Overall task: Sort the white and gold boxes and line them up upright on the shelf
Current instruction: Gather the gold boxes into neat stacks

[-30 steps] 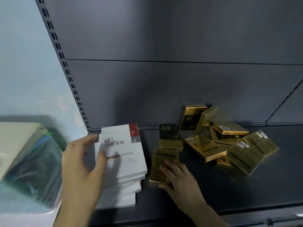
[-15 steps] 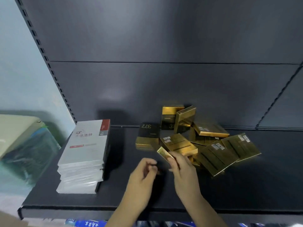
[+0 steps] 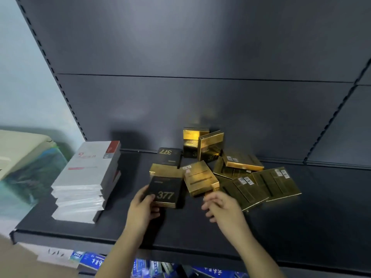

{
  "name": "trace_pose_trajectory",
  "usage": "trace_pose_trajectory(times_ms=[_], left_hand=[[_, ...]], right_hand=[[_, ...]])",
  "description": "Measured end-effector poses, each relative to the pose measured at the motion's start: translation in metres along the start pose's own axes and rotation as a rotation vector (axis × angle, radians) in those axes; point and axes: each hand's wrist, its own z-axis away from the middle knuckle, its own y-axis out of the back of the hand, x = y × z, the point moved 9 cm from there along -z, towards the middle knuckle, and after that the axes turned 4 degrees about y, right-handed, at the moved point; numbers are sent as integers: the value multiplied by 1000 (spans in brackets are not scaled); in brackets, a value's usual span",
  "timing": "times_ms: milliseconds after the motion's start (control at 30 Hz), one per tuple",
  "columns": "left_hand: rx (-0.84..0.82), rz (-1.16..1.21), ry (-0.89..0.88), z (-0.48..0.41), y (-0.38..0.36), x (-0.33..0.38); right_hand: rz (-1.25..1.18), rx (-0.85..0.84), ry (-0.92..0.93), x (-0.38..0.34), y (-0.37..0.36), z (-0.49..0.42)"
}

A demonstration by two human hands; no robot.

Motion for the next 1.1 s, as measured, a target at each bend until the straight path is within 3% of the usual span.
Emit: trace_pose_trajectory(times_ms=[100,200,333,433,567,667,900,1100], left_hand=[[43,-38,-95,-2,24,5],[47,-166,-163,0,26,4],[-15,-483,-342,9,10,6],[-70,-560,-373,13,3,5],[-115,-582,-342,9,1,3],[-125,-567,-275,0,-3,1],[-230,-326,-144,-16,-16,2],[-243,-327,-181,-18,-23,5]], right_hand=[[135,123,95,-11,25,-19],[634,268,216,-27,28,-34],[1155,103,371,-36,-16,-54],[1224,91,471,-43,-32,-63],[845,347,548,-69,-11,-55],[351,457,365,-66,18,-52],[-524,378,-174,-15,19,-50],[-764,190,-231,5,-13,-42]])
